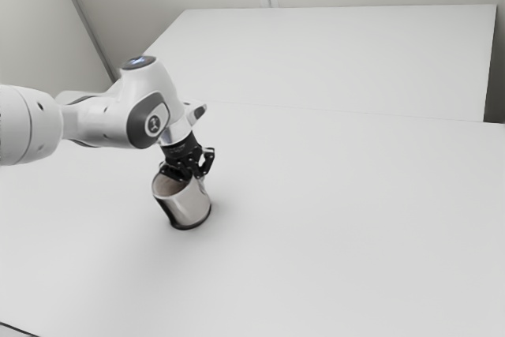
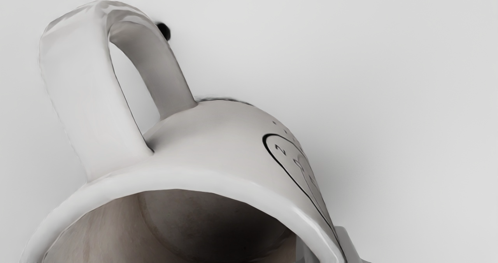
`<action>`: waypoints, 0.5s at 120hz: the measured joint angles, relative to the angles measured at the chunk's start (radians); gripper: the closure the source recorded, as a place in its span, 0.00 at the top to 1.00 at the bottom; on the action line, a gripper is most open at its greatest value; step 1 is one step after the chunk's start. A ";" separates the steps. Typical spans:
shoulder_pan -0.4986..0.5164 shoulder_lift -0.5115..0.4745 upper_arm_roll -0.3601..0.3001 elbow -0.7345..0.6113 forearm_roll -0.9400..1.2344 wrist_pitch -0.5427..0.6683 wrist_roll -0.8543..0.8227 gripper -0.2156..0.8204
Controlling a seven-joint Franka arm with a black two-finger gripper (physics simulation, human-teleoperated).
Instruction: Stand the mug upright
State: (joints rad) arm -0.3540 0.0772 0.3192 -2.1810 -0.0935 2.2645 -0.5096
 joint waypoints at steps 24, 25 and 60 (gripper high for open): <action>-0.013 0.017 0.000 0.008 -0.006 0.007 -0.051 0.21; -0.013 0.017 0.000 0.010 -0.006 0.007 -0.052 0.23; -0.009 0.007 0.000 0.035 -0.013 -0.001 -0.082 0.65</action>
State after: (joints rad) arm -0.3630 0.0842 0.3191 -2.1463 -0.1067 2.2632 -0.5919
